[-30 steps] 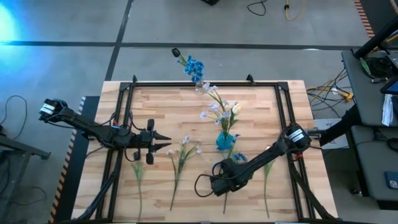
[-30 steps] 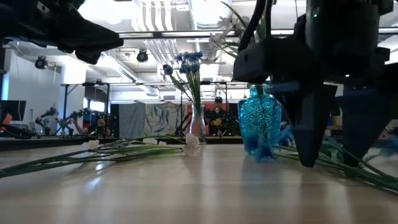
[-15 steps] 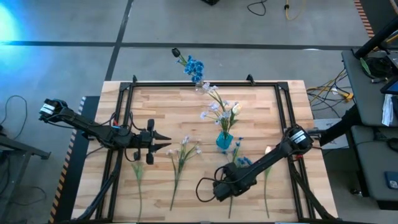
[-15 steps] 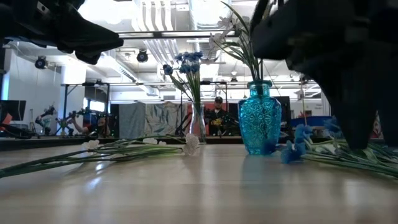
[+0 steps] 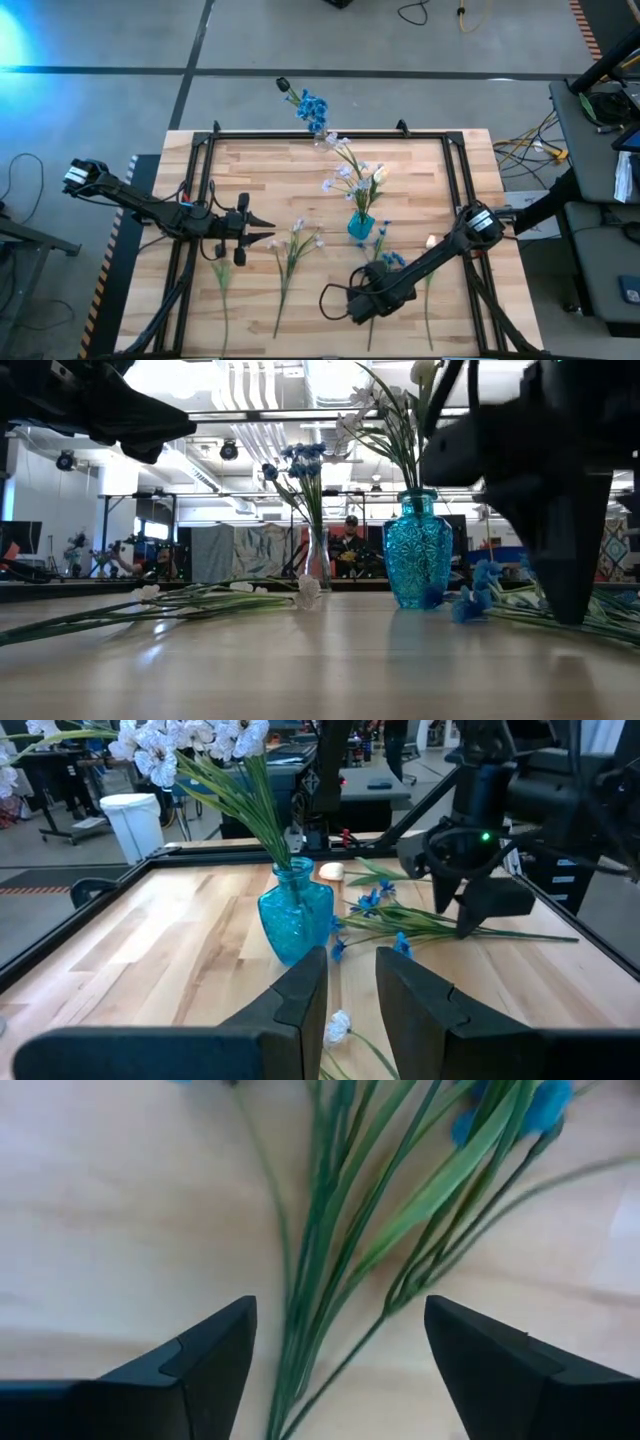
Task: Sort flowers into vase by color
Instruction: Put the blue flower into the transparent vase
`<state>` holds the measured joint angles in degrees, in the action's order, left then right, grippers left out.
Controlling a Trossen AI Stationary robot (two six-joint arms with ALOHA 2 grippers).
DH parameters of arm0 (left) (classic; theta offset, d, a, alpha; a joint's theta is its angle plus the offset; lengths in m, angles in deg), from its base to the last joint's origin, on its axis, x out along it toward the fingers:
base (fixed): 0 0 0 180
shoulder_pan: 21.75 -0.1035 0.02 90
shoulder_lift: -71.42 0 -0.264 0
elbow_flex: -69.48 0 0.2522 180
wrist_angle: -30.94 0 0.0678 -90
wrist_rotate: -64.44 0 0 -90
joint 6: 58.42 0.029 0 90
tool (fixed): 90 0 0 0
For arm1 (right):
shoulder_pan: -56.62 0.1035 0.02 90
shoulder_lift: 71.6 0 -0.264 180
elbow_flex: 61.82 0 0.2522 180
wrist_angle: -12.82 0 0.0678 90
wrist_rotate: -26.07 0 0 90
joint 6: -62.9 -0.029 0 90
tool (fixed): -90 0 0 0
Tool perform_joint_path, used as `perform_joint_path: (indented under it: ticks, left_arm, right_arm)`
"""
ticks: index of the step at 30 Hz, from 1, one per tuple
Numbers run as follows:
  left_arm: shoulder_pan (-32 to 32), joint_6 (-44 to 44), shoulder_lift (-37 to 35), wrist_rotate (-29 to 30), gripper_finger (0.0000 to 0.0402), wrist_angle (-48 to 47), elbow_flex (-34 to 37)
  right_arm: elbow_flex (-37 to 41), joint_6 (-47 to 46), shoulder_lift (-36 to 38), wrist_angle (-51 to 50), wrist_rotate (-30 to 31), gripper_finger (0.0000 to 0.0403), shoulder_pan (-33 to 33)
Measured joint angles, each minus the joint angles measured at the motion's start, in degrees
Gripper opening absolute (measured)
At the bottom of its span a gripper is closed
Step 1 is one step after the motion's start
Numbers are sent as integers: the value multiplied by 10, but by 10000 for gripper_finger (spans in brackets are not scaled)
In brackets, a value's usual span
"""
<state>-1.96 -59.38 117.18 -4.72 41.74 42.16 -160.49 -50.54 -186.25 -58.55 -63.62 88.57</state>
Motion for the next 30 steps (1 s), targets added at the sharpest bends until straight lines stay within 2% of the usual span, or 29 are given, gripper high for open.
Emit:
perform_joint_path:
  ticks: [6,10,13,17,21,26,30]
  left_arm:
    - [0,2,0,0,75,0,0]
    - [0,2,0,0,75,0,0]
    - [0,2,0,0,75,0,0]
    - [0,2,0,0,75,-1,0]
    - [0,-2,0,0,75,-1,0]
    - [0,-2,0,0,75,-1,0]
    - [0,-2,0,0,75,-1,0]
  right_arm:
    - [38,10,3,42,-2,258,-9]
    - [43,22,4,47,13,223,-9]
    - [41,30,4,46,16,177,-9]
    - [33,45,2,40,22,96,-8]
    - [3,65,-1,30,11,26,0]
    - [-49,79,22,30,-18,22,16]
    - [-80,167,46,37,-23,22,20]
